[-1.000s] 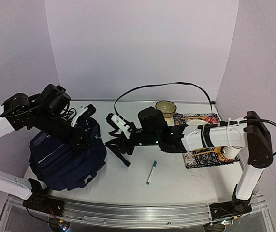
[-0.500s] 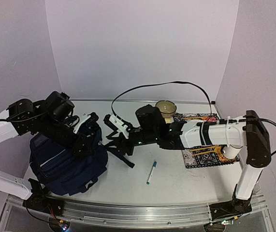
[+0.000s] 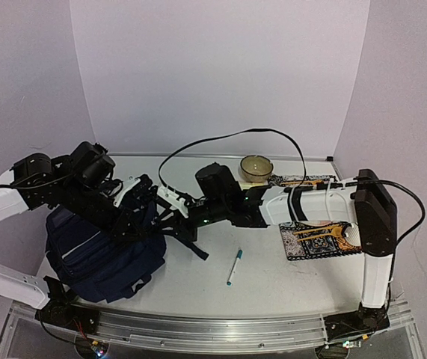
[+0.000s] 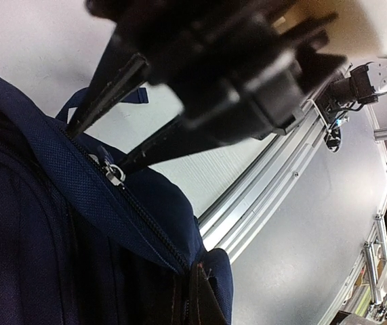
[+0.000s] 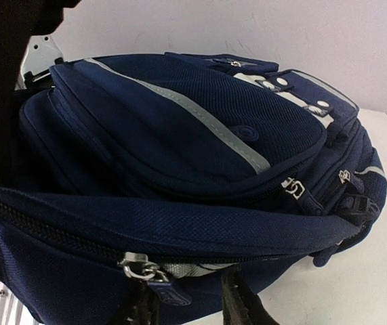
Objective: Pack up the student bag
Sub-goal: Pick up the largest pocket of the bag from the student bag, then put down the student bag at the center of the board.
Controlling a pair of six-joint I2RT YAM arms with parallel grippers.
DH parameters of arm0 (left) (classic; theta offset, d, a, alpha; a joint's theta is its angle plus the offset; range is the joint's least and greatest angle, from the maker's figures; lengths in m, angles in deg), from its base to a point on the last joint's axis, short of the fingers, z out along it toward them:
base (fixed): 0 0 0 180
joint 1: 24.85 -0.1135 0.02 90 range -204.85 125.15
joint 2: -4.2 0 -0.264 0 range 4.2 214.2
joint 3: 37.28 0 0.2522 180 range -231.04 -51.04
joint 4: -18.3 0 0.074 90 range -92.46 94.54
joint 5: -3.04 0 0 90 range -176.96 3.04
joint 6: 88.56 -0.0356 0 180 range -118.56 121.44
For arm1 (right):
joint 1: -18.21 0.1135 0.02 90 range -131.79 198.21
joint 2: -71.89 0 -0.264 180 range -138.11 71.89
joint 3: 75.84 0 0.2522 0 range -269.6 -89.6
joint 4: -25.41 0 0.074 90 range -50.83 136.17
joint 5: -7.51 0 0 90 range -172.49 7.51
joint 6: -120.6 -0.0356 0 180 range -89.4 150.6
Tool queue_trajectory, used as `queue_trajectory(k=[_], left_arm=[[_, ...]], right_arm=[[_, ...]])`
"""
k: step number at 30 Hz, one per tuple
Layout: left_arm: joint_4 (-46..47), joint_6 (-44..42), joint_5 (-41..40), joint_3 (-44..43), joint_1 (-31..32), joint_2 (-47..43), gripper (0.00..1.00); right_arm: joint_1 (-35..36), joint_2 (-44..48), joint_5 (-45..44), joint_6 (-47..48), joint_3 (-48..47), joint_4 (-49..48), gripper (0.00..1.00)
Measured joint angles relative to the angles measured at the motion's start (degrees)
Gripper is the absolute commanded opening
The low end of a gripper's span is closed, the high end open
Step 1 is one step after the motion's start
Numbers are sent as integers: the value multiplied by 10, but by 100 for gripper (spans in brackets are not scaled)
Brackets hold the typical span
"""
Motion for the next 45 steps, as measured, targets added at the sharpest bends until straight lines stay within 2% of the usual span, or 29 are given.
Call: queue_trajectory(k=[1,11,21,28,37,41,45], left_arm=[[0,0,-1,0,0,0,0],[7,6,-20,0,-5,-8,0],[74,7,-41,0,-11,-10,0],[77,15,-43,0,-12,-10,0],[83,14,-70,0,-15,-8,0],[85,-9,-94,-3,-12,25,0],[92,-55,-112,-30,-3,101,0]], right_arm=[[0,0,1,5,-1,1,0],[-13,19,-23,21,26,-8,0],[-64,54,-14,21,51,-9,0],[-66,54,-21,16,38,21,0],[-71,31,-39,-38,-10,77,0],[-86,61,-45,-47,21,88,0],[-103,101,-57,-54,73,97,0]])
